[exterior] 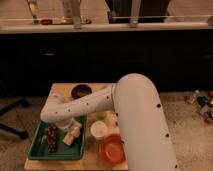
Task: Wipe tray with eraser
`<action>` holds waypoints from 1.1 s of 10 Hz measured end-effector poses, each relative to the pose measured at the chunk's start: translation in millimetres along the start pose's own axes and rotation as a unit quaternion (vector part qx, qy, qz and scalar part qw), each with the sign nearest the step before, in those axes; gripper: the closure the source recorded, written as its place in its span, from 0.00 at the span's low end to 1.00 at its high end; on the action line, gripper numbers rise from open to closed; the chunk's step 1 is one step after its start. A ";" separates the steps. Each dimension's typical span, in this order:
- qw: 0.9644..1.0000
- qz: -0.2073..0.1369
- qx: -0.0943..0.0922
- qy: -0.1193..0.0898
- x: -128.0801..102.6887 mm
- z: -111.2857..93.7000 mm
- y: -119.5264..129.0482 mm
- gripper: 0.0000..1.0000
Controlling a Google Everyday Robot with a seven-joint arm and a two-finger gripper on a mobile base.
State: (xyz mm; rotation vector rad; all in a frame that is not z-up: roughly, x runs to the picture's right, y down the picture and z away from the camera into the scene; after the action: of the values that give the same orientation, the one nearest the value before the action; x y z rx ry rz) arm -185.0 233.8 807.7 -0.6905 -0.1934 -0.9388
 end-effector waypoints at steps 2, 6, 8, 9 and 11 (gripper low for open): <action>1.000 -0.004 0.005 0.009 6.4 -7.6 -17.8 1.00; 1.000 -0.026 0.008 0.010 -1.5 -13.7 -46.6 1.00; 0.999 -0.040 0.013 0.007 -8.7 -15.8 -53.2 1.00; 0.999 -0.048 0.018 0.002 -16.0 -17.1 -53.2 1.00; 0.998 -0.058 0.021 -0.007 -26.5 -16.7 -45.1 1.00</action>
State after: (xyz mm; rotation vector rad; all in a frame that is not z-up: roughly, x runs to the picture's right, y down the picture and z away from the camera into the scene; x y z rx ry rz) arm -238.8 223.5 803.9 -0.6520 -0.2667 -1.0385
